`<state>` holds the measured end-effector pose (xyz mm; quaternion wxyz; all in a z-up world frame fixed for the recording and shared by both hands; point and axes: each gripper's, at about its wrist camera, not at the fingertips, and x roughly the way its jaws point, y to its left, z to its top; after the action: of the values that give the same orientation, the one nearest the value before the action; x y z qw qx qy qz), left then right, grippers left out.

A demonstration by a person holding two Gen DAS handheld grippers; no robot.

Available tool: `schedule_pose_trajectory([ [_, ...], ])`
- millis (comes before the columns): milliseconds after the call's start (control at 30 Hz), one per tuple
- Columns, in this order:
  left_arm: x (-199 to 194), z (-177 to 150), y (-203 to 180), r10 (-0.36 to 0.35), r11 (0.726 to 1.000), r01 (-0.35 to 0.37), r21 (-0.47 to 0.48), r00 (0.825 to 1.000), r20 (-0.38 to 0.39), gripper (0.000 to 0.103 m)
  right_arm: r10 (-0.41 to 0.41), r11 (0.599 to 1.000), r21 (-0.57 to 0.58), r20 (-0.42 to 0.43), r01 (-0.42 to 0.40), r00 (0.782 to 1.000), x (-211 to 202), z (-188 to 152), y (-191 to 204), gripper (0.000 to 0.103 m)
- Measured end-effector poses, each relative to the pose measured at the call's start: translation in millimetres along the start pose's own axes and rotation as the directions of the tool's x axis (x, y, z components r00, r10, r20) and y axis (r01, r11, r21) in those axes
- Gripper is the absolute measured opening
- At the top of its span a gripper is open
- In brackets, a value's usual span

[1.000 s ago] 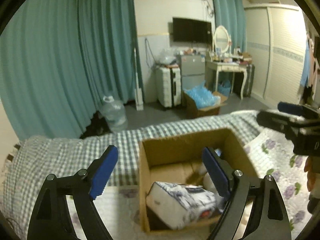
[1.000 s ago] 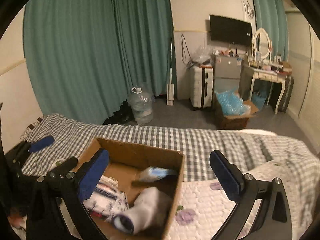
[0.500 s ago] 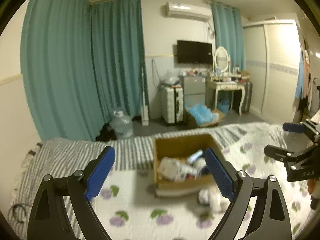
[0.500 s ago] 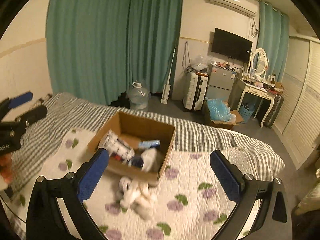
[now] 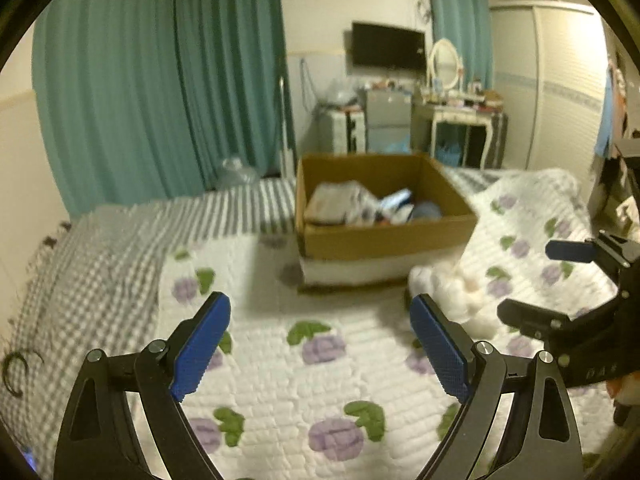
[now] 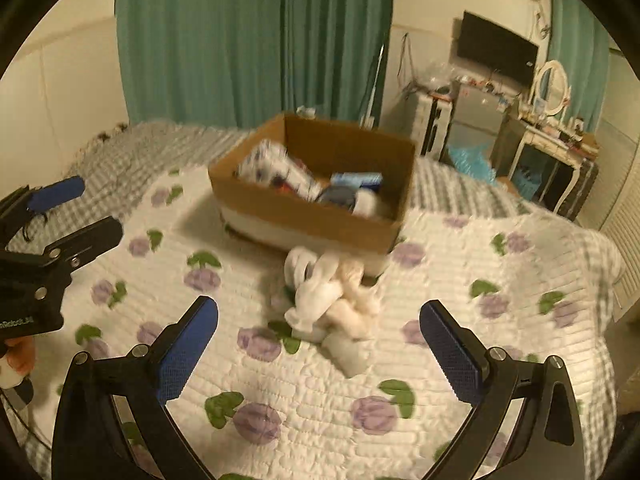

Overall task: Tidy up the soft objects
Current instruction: 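Grasp the white cloth bundle with the right gripper, then grasp the white rolled sock with the left gripper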

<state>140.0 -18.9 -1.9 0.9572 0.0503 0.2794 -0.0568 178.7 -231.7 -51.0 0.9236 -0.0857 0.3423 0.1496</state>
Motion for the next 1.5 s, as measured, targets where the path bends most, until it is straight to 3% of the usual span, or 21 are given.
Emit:
schedule_pose_trajectory([
  [167,37.0,-24.2,10.3,0.011,0.999,-0.014,-0.038,0.998,-0.065,0.093,0.016,1.0,0.028,-0.049,-0.015,0.999,51.4,-10.8,1.3,0.098],
  [300,66.9,-38.2,20.0,0.014,0.998,-0.021,-0.063,0.993,-0.113,0.093,0.008,0.998,0.057,-0.068,-0.004,0.998,79.5,-10.3,-2.5,0.071],
  [433,83.4,-45.6,24.2,0.006,0.996,-0.018,-0.082,0.99,-0.144,0.093,0.026,0.998,0.062,-0.084,-0.021,0.996,96.2,-7.7,-4.5,0.052],
  [533,88.7,-50.8,22.9,-0.016,0.996,0.002,-0.089,0.987,-0.161,0.093,0.023,0.998,0.055,-0.109,-0.017,0.994,108.0,-8.5,-5.9,0.048],
  [700,89.3,-54.0,10.7,-0.022,0.999,0.016,-0.04,0.985,-0.173,0.093,0.041,0.995,0.098,-0.11,-0.03,0.993,112.1,-11.2,-13.7,0.031],
  [1067,71.3,-36.9,-21.2,-0.063,0.998,0.064,0.006,0.986,-0.156,0.093,0.051,0.992,0.115,0.01,-0.052,0.999,51.0,3.0,-32.9,0.03],
  [1267,85.3,-19.9,-47.3,-0.11,0.994,0.11,-0.009,0.979,-0.17,0.092,-0.018,0.994,0.113,0.049,0.012,0.999,37.9,8.5,-63.8,0.03],
  [1367,104.1,-17.8,-66.0,-0.121,0.992,0.125,0.011,0.974,-0.194,0.092,-0.049,0.99,0.134,0.039,0.044,0.998,43.3,2.5,-78.0,0.03],
  [1500,128.9,-20.6,-86.4,-0.1,0.991,0.118,0.061,0.966,-0.237,0.091,-0.11,0.983,0.142,-0.039,0.114,0.993,64.3,-11.1,-93.8,0.03],
])
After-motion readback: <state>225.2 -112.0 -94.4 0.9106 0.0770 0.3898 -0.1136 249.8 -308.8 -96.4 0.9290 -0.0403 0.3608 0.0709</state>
